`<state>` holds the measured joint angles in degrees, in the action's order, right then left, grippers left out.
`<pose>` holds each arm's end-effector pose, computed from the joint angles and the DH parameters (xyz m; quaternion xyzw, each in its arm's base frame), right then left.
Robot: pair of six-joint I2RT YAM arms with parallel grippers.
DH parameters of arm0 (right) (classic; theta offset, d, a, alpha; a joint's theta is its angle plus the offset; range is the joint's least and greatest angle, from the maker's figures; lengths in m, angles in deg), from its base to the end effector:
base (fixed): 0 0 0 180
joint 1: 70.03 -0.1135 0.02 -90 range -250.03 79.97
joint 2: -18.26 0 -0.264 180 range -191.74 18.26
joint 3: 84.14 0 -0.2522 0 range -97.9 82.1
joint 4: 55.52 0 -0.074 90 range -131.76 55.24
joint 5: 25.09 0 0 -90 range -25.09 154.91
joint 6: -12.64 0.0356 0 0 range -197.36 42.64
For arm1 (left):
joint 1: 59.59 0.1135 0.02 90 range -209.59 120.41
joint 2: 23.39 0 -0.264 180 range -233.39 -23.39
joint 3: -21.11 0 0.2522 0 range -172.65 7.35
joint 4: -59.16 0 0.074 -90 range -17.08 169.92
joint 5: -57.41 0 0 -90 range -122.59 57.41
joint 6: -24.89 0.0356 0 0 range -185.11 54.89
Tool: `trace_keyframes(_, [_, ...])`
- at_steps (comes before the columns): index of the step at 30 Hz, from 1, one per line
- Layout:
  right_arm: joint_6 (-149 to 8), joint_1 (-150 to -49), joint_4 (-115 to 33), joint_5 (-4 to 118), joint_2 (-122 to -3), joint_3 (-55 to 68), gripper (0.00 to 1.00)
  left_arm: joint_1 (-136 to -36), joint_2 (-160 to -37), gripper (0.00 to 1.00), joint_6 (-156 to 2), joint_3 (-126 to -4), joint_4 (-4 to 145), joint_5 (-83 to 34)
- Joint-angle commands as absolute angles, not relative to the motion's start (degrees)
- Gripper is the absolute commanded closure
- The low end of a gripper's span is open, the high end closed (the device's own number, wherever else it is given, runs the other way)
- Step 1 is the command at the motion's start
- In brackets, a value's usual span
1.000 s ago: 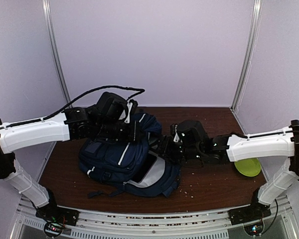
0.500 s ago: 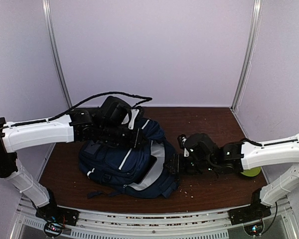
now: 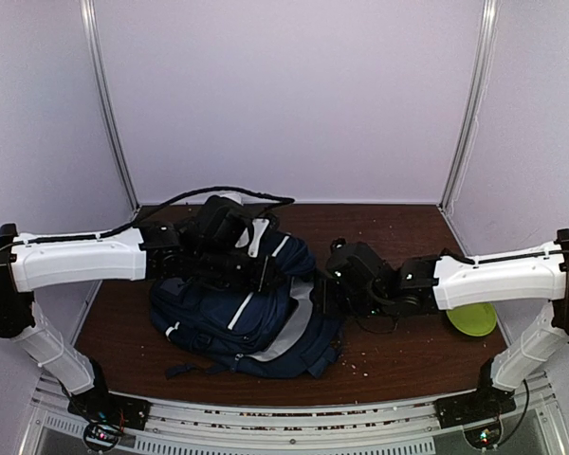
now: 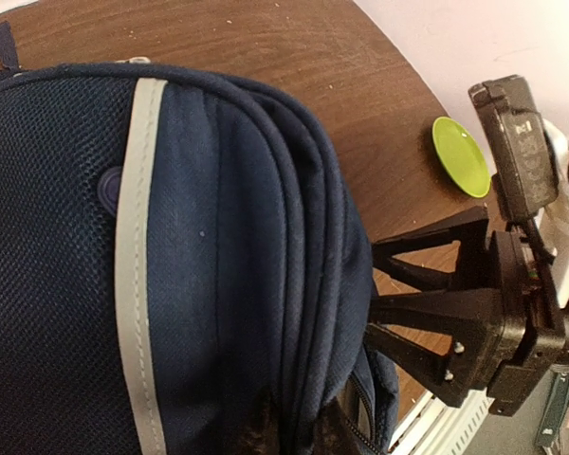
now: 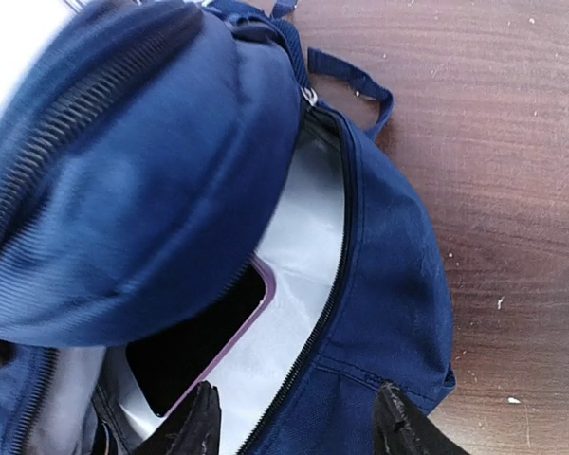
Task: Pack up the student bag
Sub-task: Place the personal item in the student bag.
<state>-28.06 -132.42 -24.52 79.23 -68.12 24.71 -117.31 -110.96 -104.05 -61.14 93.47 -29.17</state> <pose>0.1569 0.2810 0.2324 -0.0588 0.9200 0.2411 0.3033 0.1821 -0.2922 0.2840 0.1601 0.8903 -0.3357 0.2626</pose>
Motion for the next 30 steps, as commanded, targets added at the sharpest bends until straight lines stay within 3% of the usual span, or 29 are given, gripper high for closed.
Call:
trace_keyframes(1, [-28.7, -132.7, -20.4, 83.2, -67.0, 22.8, 0.46, -117.3, -112.0, 1.0, -104.2, -60.2, 87.2, -25.9])
trace_keyframes(3, [-28.1, -132.7, -21.5, 82.6, -66.2, 24.2, 0.46, -117.2, -113.2, 1.0, -103.9, -60.8, 85.9, -22.3])
trace_keyframes(4, [-27.7, -132.7, -22.6, 82.2, -65.5, 25.3, 0.45, -117.2, -113.4, 0.94, -103.6, -61.1, 85.5, -20.2])
trace_keyframes(7, [-26.5, -132.6, -24.7, 82.0, -62.9, 28.0, 0.45, -117.2, -112.9, 0.57, -102.4, -61.6, 86.7, -17.7])
trace_keyframes(9, [-26.0, -132.6, -24.7, 82.0, -61.5, 28.9, 0.45, -117.2, -110.8, 0.39, -101.2, -61.3, 89.3, -19.3])
trace_keyframes(12, [-25.1, -132.6, -25.1, 81.8, -59.0, 30.7, 0.44, -117.2, -106.2, 0.22, -99.4, -59.7, 93.3, -23.4])
trace_keyframes(16, [-23.9, -132.7, -27.2, 79.5, -56.9, 33.8, 0.45, -117.3, -101.0, 0.19, -97.1, -56.6, 99.0, -28.8])
trace_keyframes(24, [-20.8, -132.8, -31.5, 75.8, -55.8, 39.0, 0.46, -122.7, -101.2, 0.24, -91.5, -55.5, 110.8, -42.1])
trace_keyframes(30, [-20.4, -133.0, -31.0, 75.6, -54.3, 39.8, 0.47, -129.0, -107.7, 0.16, -90.1, -60.9, 116.3, -50.4])
